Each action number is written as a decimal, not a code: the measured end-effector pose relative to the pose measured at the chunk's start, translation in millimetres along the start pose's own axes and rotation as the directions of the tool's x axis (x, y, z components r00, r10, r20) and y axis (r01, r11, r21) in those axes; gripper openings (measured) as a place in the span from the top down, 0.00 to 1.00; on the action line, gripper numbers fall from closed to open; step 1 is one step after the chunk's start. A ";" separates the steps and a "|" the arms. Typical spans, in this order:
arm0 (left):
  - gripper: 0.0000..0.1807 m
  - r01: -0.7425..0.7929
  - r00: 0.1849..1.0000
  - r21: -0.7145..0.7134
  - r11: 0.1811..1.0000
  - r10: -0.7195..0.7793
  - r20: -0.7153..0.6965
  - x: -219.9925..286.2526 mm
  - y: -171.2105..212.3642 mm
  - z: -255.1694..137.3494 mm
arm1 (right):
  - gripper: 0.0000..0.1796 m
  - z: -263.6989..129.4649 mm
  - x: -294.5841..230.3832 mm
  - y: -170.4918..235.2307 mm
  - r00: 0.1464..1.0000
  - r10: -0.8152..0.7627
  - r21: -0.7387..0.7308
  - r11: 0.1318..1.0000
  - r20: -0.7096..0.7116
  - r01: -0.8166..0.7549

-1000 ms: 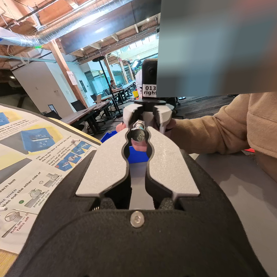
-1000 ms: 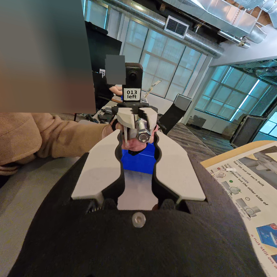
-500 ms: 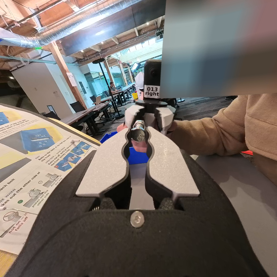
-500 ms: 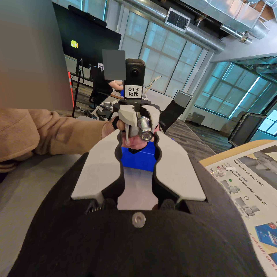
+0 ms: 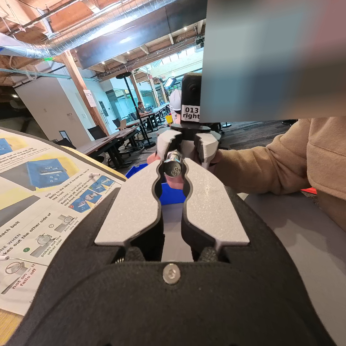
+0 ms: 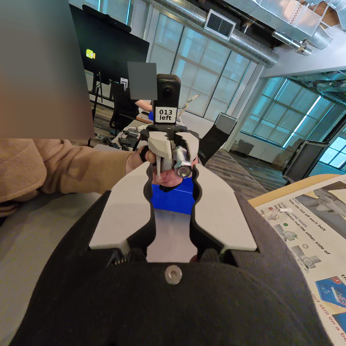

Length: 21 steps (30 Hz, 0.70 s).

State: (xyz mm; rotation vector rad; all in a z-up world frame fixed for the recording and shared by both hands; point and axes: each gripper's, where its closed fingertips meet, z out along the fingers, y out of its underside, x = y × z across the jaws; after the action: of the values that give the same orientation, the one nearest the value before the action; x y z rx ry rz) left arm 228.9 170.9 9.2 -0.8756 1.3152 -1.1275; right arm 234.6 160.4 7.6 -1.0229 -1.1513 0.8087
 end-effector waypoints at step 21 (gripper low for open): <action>0.91 -0.002 1.000 -0.003 1.000 0.002 0.002 -0.4 0.2 -0.6 | 0.79 -4.3 -3.4 -10.9 1.000 -0.027 0.049 0.998 0.008 0.026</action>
State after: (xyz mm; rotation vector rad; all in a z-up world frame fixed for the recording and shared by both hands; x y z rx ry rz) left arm 228.3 171.4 9.0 -0.8777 1.3164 -1.1230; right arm 238.0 152.6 16.3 -0.9628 -1.1455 0.8171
